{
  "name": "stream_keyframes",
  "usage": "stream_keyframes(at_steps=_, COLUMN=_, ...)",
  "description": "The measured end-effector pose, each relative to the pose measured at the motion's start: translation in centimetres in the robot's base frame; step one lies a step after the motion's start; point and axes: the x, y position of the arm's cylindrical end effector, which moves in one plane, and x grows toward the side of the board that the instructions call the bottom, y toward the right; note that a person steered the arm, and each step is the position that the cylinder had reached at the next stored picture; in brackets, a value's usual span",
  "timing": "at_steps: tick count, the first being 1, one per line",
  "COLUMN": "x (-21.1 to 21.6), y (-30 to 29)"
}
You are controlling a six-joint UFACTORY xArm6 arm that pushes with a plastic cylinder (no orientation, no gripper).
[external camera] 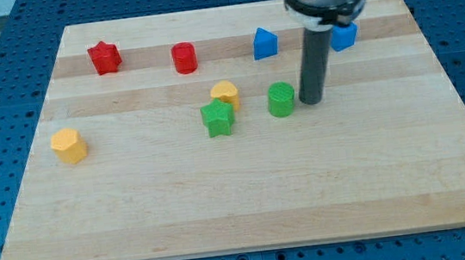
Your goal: Place blue cube above green circle
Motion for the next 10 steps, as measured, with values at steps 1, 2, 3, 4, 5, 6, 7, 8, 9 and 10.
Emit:
stream_keyframes(at_steps=1, x=0.0, y=-2.7)
stream_keyframes(at_steps=2, x=0.0, y=-4.5)
stream_keyframes(at_steps=3, x=0.0, y=-4.9)
stream_keyframes(at_steps=4, x=-1.1, y=1.7)
stream_keyframes(at_steps=5, x=-4.0, y=11.3)
stream_keyframes(at_steps=6, x=-8.4, y=19.7)
stream_keyframes(at_steps=7, x=-15.1, y=23.2)
stream_keyframes(at_steps=8, x=-21.4, y=23.3)
stream_keyframes(at_steps=9, x=-23.4, y=22.2)
stream_keyframes(at_steps=10, x=-20.7, y=19.1)
